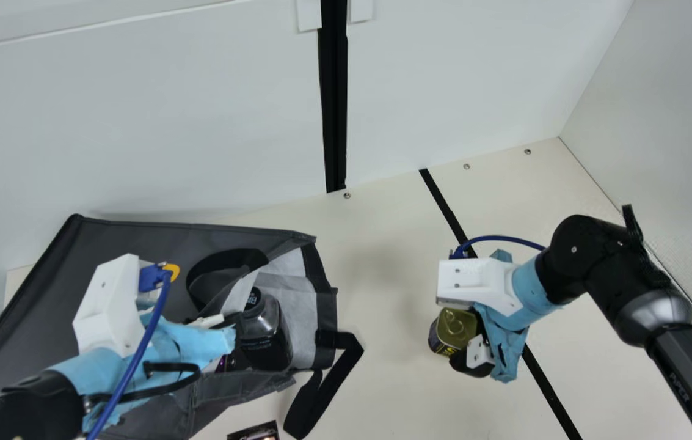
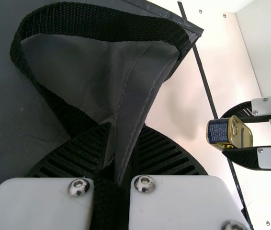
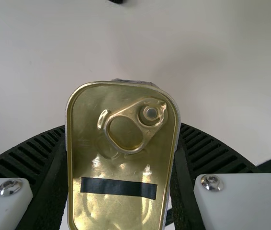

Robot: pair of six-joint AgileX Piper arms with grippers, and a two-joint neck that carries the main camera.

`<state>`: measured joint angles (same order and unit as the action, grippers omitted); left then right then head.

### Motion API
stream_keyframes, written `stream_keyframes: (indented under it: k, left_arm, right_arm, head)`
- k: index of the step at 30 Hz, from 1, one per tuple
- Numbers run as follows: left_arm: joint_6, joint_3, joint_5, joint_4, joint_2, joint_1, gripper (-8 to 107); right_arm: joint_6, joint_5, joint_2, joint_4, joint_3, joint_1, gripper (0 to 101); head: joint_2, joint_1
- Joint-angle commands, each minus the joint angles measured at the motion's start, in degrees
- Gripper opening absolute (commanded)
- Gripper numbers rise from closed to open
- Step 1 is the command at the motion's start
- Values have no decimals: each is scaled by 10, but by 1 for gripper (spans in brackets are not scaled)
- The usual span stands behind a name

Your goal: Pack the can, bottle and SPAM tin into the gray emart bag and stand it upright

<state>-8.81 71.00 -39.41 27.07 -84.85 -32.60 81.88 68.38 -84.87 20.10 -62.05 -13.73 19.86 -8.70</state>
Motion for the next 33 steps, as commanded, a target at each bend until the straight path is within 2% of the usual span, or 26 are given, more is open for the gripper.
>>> stream_keyframes:
  k: [1, 19, 33]
  left_arm:
    - [0, 0, 0, 0, 0, 0, -8]
    - [0, 0, 0, 0, 0, 0, -8]
    - [0, 0, 0, 0, 0, 0, -8]
  right_arm:
    - [-1, 0, 2, 3, 1, 9, 0]
    - [-9, -2, 13, 31, 12, 86, 0]
    - [36, -33, 11, 138, 36, 101, 0]
  head:
    - [1, -13]
    - [1, -13]
    - [1, -13]
